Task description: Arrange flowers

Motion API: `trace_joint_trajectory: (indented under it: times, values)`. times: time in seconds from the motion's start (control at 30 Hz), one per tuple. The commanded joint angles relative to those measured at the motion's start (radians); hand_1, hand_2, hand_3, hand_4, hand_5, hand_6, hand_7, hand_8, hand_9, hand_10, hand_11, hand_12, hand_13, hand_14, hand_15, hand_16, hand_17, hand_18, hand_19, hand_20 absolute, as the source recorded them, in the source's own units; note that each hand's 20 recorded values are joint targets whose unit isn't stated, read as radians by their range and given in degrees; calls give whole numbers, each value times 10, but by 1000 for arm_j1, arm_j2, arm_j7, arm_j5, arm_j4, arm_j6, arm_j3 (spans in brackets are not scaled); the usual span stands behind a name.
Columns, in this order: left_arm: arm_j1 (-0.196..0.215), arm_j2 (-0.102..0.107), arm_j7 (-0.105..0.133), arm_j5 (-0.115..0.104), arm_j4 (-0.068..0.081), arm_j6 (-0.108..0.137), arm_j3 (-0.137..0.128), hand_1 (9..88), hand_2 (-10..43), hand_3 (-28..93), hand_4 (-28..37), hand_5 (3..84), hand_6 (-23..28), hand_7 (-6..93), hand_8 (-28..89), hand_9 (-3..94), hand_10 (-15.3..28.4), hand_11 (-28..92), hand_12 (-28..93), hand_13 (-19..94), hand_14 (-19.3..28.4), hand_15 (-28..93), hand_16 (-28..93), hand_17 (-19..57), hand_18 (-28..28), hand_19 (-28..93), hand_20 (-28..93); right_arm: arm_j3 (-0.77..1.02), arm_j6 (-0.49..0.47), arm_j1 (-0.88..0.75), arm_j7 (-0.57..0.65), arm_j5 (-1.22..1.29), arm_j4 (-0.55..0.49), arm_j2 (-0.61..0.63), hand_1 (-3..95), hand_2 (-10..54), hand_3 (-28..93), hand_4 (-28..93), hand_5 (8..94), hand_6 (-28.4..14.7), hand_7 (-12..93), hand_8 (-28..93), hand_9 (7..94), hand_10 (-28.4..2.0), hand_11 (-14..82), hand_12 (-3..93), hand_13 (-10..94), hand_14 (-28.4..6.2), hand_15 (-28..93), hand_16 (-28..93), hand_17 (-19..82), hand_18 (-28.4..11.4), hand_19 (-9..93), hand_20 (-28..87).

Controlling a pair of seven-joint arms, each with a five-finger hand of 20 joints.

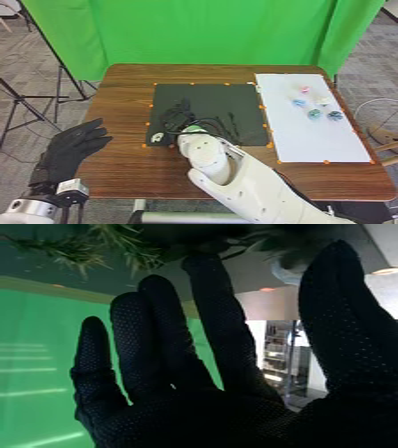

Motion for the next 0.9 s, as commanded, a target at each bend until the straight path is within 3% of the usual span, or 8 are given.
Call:
trace_joint_trajectory:
  times: [0.03,0.37,0.4,0.53,0.6,0.63,0.8,0.9]
  values:
    - [18,-22,-12,11,-13,-4,-12,280,97,754,-95,403,155,97,-60,348,235,313,88,290,284,537,-118,-97,234,588,127,-8,4,-9,-7,20,-26,12,264,-90,777,-283,628,-24,296,-163,424,-270,564,261,267,-284,846,189,-10,-284,588,468]
    - [23,-19,-20,10,-16,1,-15,279,96,760,-102,414,155,93,-63,372,244,302,91,312,284,537,-119,-97,234,589,129,-46,24,8,-27,30,-76,28,265,-91,782,-283,619,-25,291,-167,426,-269,560,257,267,-284,844,192,-8,-284,581,481]
    - [17,-24,-31,14,-15,-6,-14,279,96,759,-101,414,155,92,-62,374,244,301,92,313,284,537,-119,-96,234,589,129,-46,32,8,-30,20,-77,32,265,-90,783,-283,618,-26,290,-166,426,-270,558,256,267,-284,844,192,-8,-284,581,482]
    - [16,-23,-31,13,-14,-1,-9,282,99,752,-101,416,157,89,-61,384,248,299,95,324,284,537,-119,-97,237,590,130,-66,77,29,-16,28,-80,45,267,-88,780,-283,613,-31,283,-162,424,-273,550,255,265,-284,843,195,-6,-284,577,488]
    - [17,-29,-40,19,-14,-10,-11,281,95,757,-99,425,155,92,-61,391,247,298,98,326,284,540,-117,-97,236,590,130,-73,88,32,-22,-5,-81,50,266,-88,780,-283,608,-33,282,-160,422,-275,548,255,264,-284,842,195,-5,-284,576,492]
    - [17,-24,-32,17,-14,-6,-6,279,93,762,-99,427,154,93,-61,394,245,299,100,325,284,541,-116,-97,235,590,130,-89,100,45,-5,-6,-80,56,266,-88,780,-283,606,-35,282,-159,420,-276,548,255,261,-284,842,195,-5,-284,576,493]
    - [23,-26,-33,21,-15,-7,-11,280,96,760,-103,429,154,94,-64,399,245,302,101,326,284,543,-117,-96,234,590,130,-97,111,53,11,21,-91,65,260,-79,777,-283,567,-72,252,-143,392,-284,517,259,237,-284,839,199,-11,-284,564,524]
    - [24,-29,-32,20,-14,-7,-9,278,91,766,-103,434,151,97,-64,402,240,307,105,325,284,546,-115,-95,231,590,130,-84,115,33,-43,7,-113,76,259,-72,773,-283,551,-80,244,-133,383,-284,504,264,231,-284,839,199,-11,-284,560,529]
